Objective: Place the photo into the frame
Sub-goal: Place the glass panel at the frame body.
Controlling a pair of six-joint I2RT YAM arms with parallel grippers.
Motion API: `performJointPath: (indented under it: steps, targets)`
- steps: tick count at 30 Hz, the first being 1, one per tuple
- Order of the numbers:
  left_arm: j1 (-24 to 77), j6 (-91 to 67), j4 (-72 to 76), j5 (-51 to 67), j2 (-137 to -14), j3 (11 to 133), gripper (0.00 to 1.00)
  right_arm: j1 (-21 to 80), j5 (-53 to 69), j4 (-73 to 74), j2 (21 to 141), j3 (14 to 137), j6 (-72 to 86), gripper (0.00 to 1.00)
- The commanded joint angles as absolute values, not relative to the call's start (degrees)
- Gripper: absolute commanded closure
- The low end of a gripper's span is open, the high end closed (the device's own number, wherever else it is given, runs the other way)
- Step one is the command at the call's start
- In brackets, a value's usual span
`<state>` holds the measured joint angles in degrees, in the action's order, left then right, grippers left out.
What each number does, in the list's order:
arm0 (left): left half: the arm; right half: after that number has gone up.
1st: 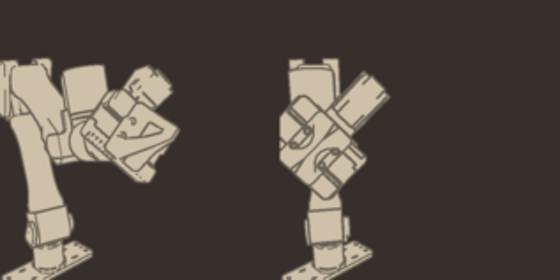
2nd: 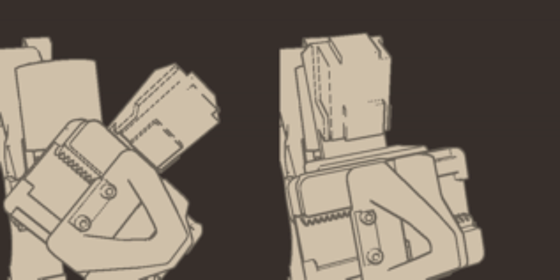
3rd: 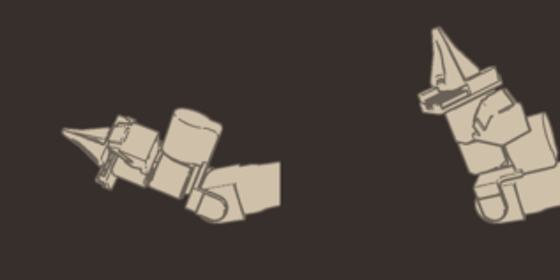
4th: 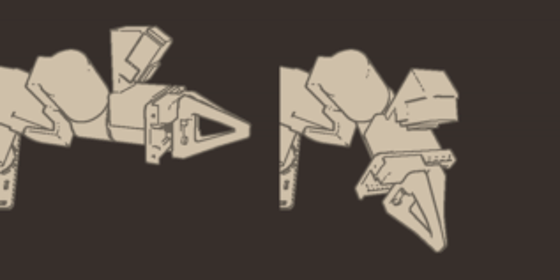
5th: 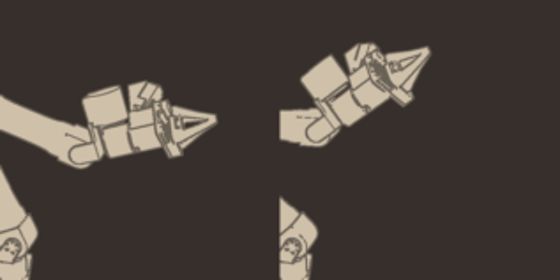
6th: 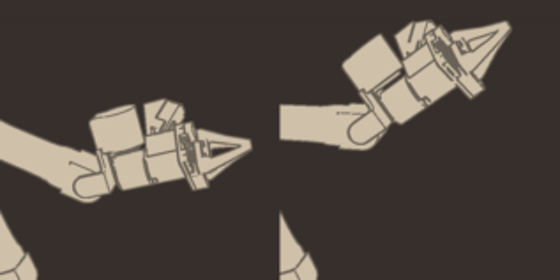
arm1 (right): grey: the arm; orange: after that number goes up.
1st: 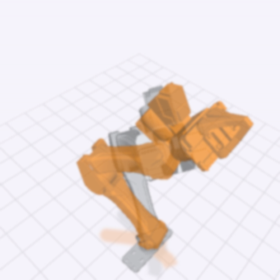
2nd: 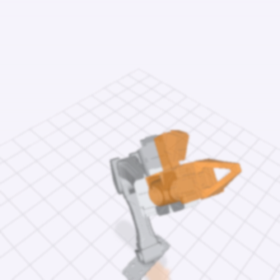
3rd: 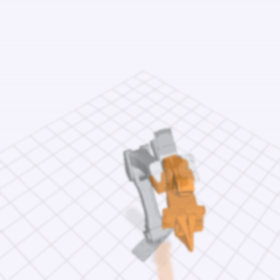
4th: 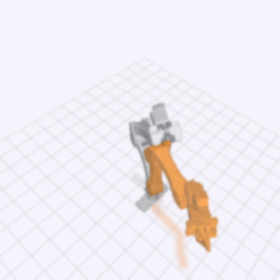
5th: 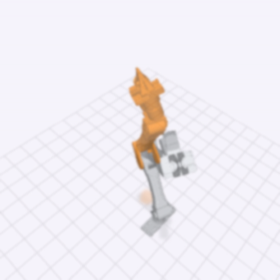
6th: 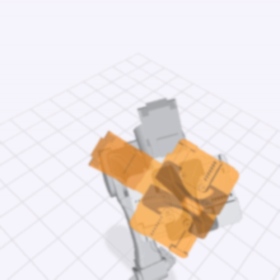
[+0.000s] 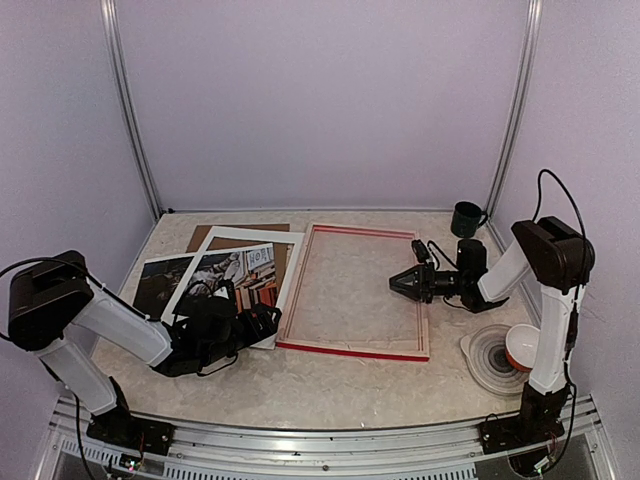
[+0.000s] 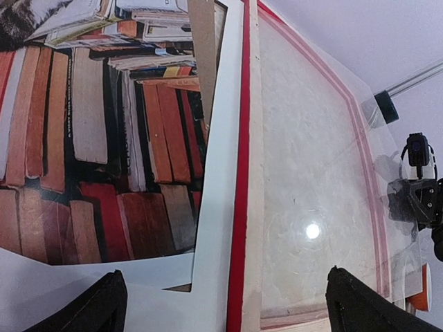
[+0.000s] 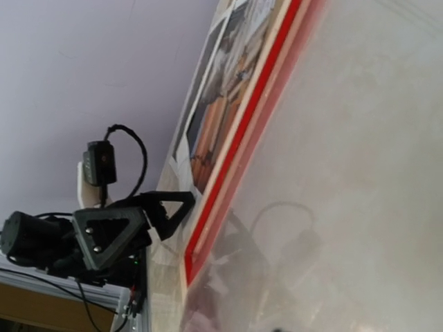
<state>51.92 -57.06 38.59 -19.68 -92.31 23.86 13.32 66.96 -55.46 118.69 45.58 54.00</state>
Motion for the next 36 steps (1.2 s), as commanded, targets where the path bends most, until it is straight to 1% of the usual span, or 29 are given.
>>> performJointPath:
  steps: [1, 4, 6, 15, 20, 22, 25, 30, 36]
  targets:
    - [52.5, -57.3, 39.4, -19.2, -93.1, 25.0, 0.01, 14.2, 65.1, -48.6, 117.5, 46.3, 48.5, 0.64]
    - [52.5, -57.2, 39.5, -19.0, -93.4, 25.2, 0.01, 14.3, 63.8, -41.1, 116.3, 47.1, 44.2, 0.58]
    - [52.5, -57.3, 39.6, -18.7, -93.6, 25.2, 0.01, 14.3, 63.5, -39.5, 115.8, 47.1, 43.2, 0.55]
    - [52.6, -57.2, 39.8, -18.5, -94.0, 25.5, 0.01, 14.4, 62.1, -32.2, 114.1, 48.4, 40.0, 0.48]
    - [52.6, -57.1, 39.7, -18.6, -93.9, 25.5, 0.01, 14.6, 60.2, -24.1, 112.6, 50.7, 36.4, 0.44]
    - [52.6, -57.1, 39.7, -18.6, -93.9, 25.6, 0.01, 14.7, 59.7, -21.6, 111.7, 51.6, 35.6, 0.40]
    - [52.6, -57.0, 39.7, -18.5, -93.9, 25.8, 0.01, 14.8, 58.4, -17.3, 110.6, 53.0, 34.1, 0.37]
    - [52.6, -56.7, 39.6, -18.4, -94.2, 26.1, 0.01, 15.2, 54.6, -9.3, 109.9, 55.3, 31.8, 0.34]
    - [52.6, -56.6, 39.5, -18.5, -94.1, 26.3, 0.01, 15.6, 51.4, -4.2, 109.1, 56.9, 31.9, 0.34]
